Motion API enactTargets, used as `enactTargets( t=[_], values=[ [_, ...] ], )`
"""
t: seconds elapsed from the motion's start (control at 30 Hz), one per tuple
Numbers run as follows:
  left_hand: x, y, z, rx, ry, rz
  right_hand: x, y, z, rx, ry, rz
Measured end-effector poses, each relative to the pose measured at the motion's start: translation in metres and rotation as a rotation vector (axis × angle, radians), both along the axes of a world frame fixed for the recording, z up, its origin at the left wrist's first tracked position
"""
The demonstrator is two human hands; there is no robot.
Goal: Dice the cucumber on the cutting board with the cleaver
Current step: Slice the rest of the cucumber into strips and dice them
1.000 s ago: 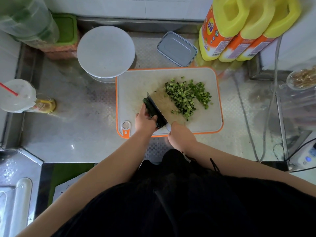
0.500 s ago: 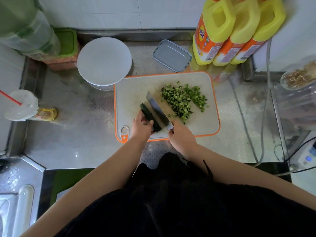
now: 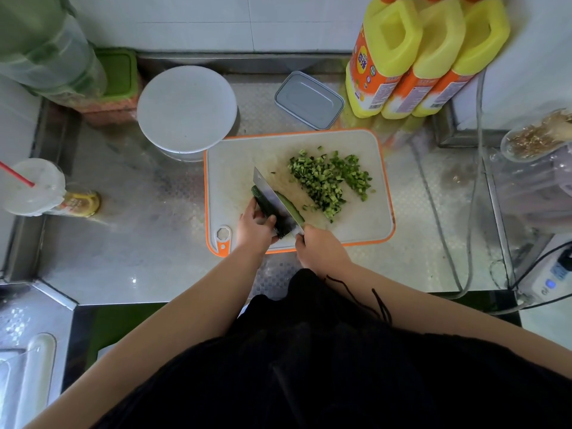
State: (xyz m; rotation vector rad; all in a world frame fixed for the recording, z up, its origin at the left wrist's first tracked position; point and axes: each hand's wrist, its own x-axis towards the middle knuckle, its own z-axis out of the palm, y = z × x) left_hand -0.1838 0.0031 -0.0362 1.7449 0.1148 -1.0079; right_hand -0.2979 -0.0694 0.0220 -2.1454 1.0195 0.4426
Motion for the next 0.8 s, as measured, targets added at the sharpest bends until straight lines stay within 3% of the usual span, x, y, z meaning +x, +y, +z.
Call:
enactTargets(
  t=[0.8],
  values=[
    [0.003,-0.001,-0.019,0.034,-0.048,-0.046,0.01,0.012,-0.013,-0.043,0.019,-0.057]
  ],
)
